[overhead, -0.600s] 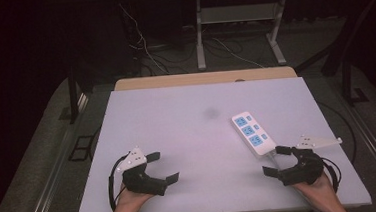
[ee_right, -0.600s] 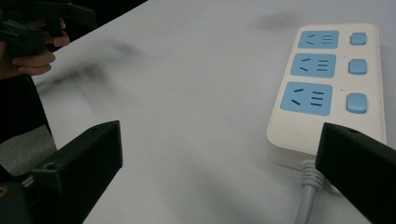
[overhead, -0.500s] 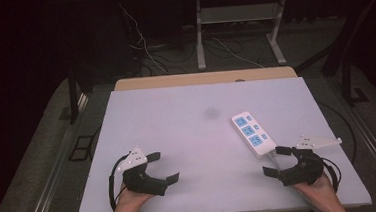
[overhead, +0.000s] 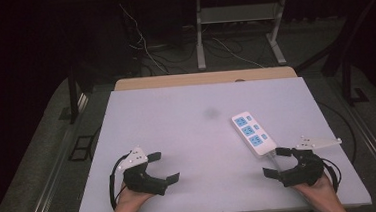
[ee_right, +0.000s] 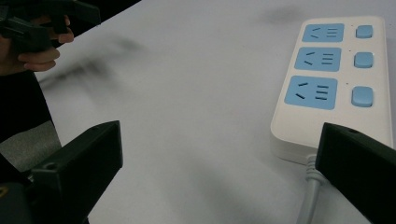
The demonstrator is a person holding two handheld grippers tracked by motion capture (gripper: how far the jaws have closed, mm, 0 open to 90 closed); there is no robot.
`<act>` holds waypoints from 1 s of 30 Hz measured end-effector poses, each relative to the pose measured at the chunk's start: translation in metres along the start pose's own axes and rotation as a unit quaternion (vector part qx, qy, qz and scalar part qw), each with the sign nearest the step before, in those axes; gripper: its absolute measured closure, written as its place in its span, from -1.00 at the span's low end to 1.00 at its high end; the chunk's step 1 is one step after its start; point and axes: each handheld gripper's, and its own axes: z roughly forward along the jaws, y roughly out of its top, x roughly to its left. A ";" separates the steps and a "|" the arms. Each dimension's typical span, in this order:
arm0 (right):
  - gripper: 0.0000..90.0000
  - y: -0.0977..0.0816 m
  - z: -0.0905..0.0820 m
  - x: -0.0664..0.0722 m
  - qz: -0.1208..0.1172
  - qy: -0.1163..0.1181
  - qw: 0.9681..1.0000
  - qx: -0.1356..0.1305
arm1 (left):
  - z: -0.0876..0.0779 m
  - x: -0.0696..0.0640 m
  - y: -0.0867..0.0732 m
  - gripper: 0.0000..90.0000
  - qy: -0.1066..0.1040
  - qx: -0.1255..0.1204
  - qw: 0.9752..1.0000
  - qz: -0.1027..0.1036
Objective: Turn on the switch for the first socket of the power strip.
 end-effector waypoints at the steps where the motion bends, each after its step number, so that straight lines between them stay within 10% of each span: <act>1: -0.99 0.000 0.000 0.000 0.000 0.000 1.000 0.001 | 0.000 0.000 0.000 -1.00 0.000 0.000 1.000 0.000; 30: -0.99 0.013 -0.008 0.001 -0.007 -0.003 0.999 0.046 | 0.001 -0.001 0.000 -1.00 -0.009 0.000 1.000 -0.005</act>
